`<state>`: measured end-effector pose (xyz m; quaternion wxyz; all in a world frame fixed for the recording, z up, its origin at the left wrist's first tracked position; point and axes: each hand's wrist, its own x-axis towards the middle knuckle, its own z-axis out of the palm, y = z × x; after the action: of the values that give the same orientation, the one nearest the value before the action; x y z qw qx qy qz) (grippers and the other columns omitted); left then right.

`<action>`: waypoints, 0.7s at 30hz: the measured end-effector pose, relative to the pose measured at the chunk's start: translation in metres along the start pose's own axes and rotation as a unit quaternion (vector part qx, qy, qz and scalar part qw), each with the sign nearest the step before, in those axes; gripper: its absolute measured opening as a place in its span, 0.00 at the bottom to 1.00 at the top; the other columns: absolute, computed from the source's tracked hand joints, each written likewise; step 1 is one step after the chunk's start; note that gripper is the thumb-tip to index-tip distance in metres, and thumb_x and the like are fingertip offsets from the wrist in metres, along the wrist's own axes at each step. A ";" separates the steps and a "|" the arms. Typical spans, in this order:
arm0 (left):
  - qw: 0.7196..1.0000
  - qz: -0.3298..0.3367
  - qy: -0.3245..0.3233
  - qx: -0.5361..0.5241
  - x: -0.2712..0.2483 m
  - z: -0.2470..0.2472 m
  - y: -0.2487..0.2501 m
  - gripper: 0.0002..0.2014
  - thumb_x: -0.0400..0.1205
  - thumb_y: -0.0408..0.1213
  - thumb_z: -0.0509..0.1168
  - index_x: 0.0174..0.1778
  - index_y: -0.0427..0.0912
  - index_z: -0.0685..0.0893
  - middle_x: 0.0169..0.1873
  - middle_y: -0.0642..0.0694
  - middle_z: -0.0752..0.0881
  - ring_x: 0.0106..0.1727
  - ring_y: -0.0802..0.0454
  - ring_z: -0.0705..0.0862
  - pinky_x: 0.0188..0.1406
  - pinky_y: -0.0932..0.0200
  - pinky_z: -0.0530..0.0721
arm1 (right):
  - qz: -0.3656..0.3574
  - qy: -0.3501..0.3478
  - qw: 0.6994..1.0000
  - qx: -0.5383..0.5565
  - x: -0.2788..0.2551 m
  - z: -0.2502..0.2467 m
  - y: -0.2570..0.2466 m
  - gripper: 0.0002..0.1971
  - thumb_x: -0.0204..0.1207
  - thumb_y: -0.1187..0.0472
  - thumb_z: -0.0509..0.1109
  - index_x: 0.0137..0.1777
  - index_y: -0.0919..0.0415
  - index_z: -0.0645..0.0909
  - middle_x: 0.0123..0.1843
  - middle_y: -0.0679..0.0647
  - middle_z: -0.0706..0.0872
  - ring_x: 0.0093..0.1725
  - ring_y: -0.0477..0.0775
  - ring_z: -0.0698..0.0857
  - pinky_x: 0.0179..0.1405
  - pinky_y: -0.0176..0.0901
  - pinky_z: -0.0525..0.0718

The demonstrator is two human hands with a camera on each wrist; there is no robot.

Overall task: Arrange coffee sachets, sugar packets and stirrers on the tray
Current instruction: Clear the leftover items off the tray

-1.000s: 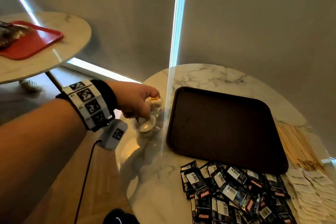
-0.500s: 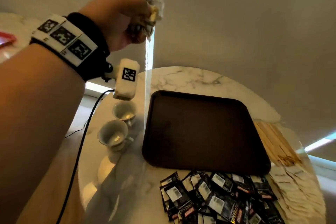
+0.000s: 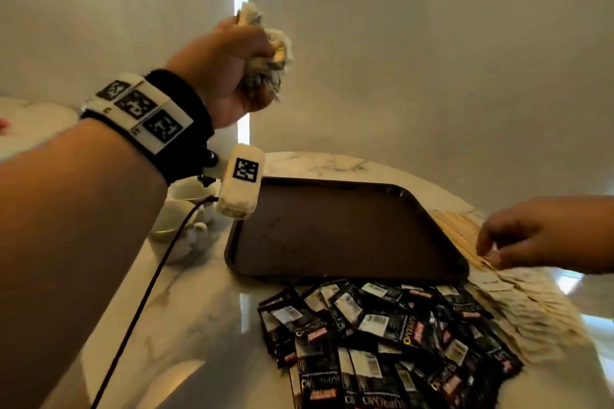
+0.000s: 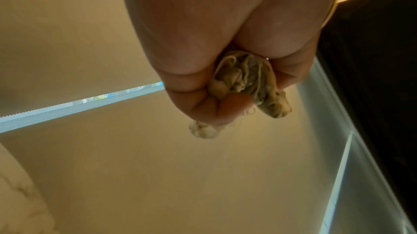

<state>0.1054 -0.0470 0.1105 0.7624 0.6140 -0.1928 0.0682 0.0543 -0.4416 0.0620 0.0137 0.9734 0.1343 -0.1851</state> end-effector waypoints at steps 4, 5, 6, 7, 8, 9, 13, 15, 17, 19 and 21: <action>0.996 -0.033 0.044 -0.075 -0.043 0.009 -0.033 0.07 0.70 0.34 0.63 0.42 0.49 0.78 0.30 0.50 0.81 0.27 0.56 0.76 0.23 0.67 0.73 | -0.010 0.029 0.999 0.010 0.025 0.026 -0.040 0.05 0.83 0.47 0.70 0.56 0.35 0.81 0.53 0.36 0.85 0.50 0.36 0.83 0.54 0.36 0.81; 0.993 -0.044 0.057 -0.089 -0.048 0.011 -0.041 0.11 0.70 0.33 0.64 0.47 0.48 0.76 0.29 0.50 0.82 0.26 0.56 0.77 0.22 0.67 0.75 | -0.008 0.030 0.999 0.011 0.034 0.034 -0.047 0.07 0.83 0.48 0.71 0.57 0.35 0.80 0.56 0.37 0.86 0.53 0.38 0.83 0.59 0.39 0.81; 0.992 -0.051 0.067 -0.094 -0.049 0.012 -0.047 0.15 0.70 0.33 0.65 0.51 0.48 0.74 0.29 0.49 0.83 0.26 0.56 0.78 0.22 0.66 0.76 | -0.004 0.028 1.000 0.011 0.044 0.042 -0.050 0.09 0.82 0.49 0.71 0.59 0.35 0.81 0.59 0.39 0.86 0.56 0.40 0.83 0.63 0.41 0.81; 0.991 -0.057 0.074 -0.095 -0.049 0.012 -0.052 0.19 0.70 0.33 0.65 0.56 0.47 0.73 0.30 0.49 0.83 0.27 0.55 0.79 0.22 0.65 0.76 | 0.002 0.020 1.000 0.006 0.054 0.050 -0.052 0.12 0.81 0.49 0.72 0.62 0.35 0.81 0.62 0.40 0.85 0.59 0.42 0.83 0.65 0.42 0.80; 0.991 -0.059 0.074 -0.094 -0.046 0.013 -0.055 0.22 0.71 0.33 0.66 0.60 0.47 0.72 0.32 0.48 0.84 0.29 0.54 0.80 0.23 0.65 0.77 | 0.001 0.014 1.000 0.002 0.066 0.058 -0.050 0.15 0.80 0.50 0.72 0.65 0.36 0.81 0.64 0.40 0.85 0.62 0.44 0.82 0.67 0.43 0.80; 0.991 -0.059 0.070 -0.094 -0.043 0.015 -0.059 0.22 0.71 0.32 0.66 0.61 0.48 0.72 0.34 0.47 0.84 0.31 0.53 0.80 0.25 0.64 0.77 | -0.002 0.006 1.000 -0.006 0.074 0.063 -0.050 0.17 0.79 0.51 0.73 0.67 0.36 0.81 0.65 0.40 0.84 0.63 0.44 0.82 0.68 0.44 0.80; 0.989 -0.072 0.074 -0.105 -0.017 0.011 -0.088 0.13 0.81 0.29 0.63 0.58 0.46 0.74 0.36 0.45 0.84 0.31 0.52 0.81 0.24 0.61 0.78 | -0.026 -0.036 0.999 -0.015 0.099 0.066 -0.044 0.12 0.77 0.50 0.75 0.59 0.36 0.83 0.61 0.37 0.83 0.60 0.40 0.81 0.64 0.42 0.82; 0.986 -0.082 0.084 -0.114 -0.004 0.011 -0.102 0.10 0.82 0.27 0.61 0.54 0.47 0.75 0.36 0.44 0.83 0.30 0.52 0.81 0.22 0.62 0.78 | -0.050 -0.055 0.996 -0.045 0.104 0.063 -0.043 0.09 0.76 0.50 0.75 0.53 0.36 0.82 0.59 0.38 0.83 0.57 0.40 0.81 0.61 0.42 0.83; 0.986 -0.095 0.094 -0.104 0.005 0.010 -0.111 0.10 0.84 0.26 0.60 0.51 0.48 0.75 0.36 0.44 0.82 0.30 0.52 0.80 0.22 0.63 0.77 | -0.067 -0.063 0.993 -0.070 0.104 0.062 -0.045 0.08 0.78 0.54 0.74 0.52 0.39 0.81 0.58 0.41 0.82 0.55 0.43 0.82 0.58 0.43 0.85; 0.986 -0.093 0.086 -0.107 0.011 0.011 -0.113 0.11 0.83 0.26 0.60 0.50 0.49 0.76 0.38 0.44 0.82 0.30 0.52 0.80 0.21 0.62 0.77 | -0.073 -0.061 0.991 -0.095 0.104 0.065 -0.046 0.09 0.78 0.57 0.72 0.56 0.45 0.82 0.58 0.44 0.82 0.55 0.47 0.82 0.56 0.43 0.86; 0.986 -0.089 0.087 -0.109 0.013 0.011 -0.113 0.10 0.83 0.27 0.60 0.51 0.48 0.77 0.39 0.43 0.82 0.31 0.51 0.81 0.21 0.62 0.77 | -0.071 -0.053 0.990 -0.108 0.101 0.067 -0.048 0.08 0.76 0.58 0.73 0.53 0.46 0.82 0.57 0.45 0.82 0.54 0.47 0.82 0.53 0.41 0.86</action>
<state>0.1538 -0.0859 0.0143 0.8418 0.5333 -0.0768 0.0319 0.1083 -0.3748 -0.0363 0.1129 0.9429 0.2216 -0.2213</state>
